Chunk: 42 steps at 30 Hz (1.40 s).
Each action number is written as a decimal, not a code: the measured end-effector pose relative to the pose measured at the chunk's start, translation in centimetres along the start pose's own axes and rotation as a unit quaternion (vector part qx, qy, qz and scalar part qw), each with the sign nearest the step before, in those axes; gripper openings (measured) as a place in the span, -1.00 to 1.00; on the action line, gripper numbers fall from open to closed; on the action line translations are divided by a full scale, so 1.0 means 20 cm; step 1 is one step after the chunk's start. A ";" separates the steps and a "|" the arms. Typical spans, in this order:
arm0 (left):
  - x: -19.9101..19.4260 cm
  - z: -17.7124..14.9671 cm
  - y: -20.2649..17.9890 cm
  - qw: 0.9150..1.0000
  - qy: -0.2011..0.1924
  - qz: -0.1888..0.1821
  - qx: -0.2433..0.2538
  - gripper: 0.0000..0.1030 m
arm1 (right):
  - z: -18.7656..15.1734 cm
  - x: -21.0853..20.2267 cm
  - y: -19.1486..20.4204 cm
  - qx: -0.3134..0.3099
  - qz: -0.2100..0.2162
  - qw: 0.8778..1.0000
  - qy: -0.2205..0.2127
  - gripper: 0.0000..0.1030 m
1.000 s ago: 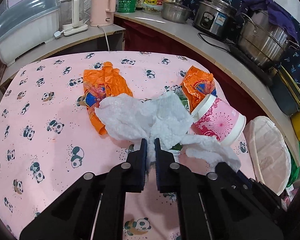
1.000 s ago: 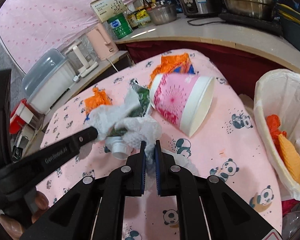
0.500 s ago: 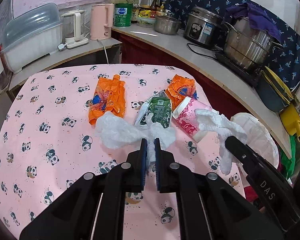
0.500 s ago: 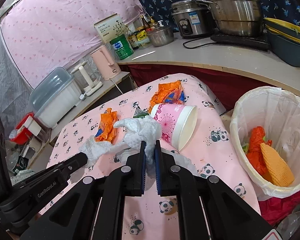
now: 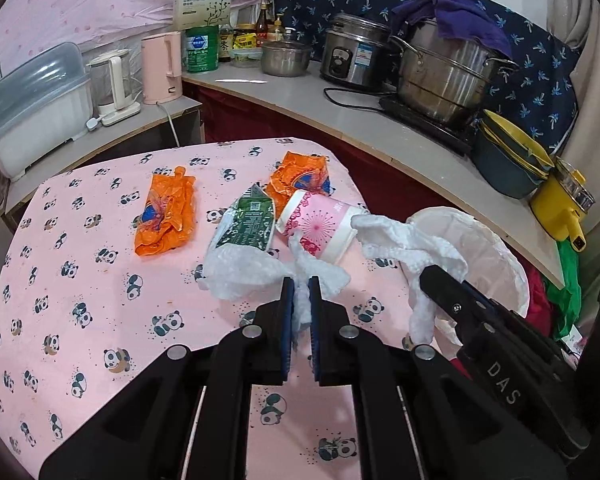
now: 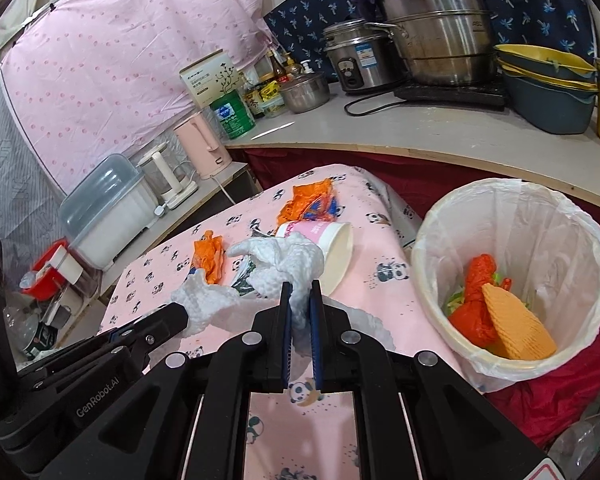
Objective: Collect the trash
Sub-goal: 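Carry the white tissues over the bin and open both grippers to drop them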
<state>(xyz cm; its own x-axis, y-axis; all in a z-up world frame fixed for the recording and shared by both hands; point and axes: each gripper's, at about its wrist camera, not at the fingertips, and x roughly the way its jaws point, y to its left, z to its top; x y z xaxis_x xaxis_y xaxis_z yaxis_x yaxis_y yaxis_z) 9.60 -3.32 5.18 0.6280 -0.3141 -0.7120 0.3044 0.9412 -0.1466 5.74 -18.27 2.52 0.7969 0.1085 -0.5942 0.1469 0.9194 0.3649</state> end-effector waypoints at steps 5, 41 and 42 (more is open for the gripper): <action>0.00 0.00 -0.13 1.000 -0.001 -0.012 0.017 -0.87 | 0.01 -0.07 -0.10 0.012 -0.013 1.000 -0.011 -0.85; 0.33 -0.03 -0.98 0.983 0.048 -0.111 0.138 -0.86 | 0.00 -0.34 -1.01 0.141 -0.124 0.980 -0.059 -0.85; 0.34 -0.03 -0.98 0.983 0.050 -0.113 0.138 -0.86 | 0.00 -0.33 -1.02 0.143 -0.125 0.980 -0.058 -0.85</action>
<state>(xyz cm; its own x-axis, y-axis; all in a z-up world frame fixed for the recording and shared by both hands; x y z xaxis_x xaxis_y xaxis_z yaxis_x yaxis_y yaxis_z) 7.44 -23.88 2.83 0.4536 -0.4842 -0.7482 0.6196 0.7748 -0.1258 -2.49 -37.73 -0.90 0.7740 -0.1653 -0.6112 0.4909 0.7664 0.4143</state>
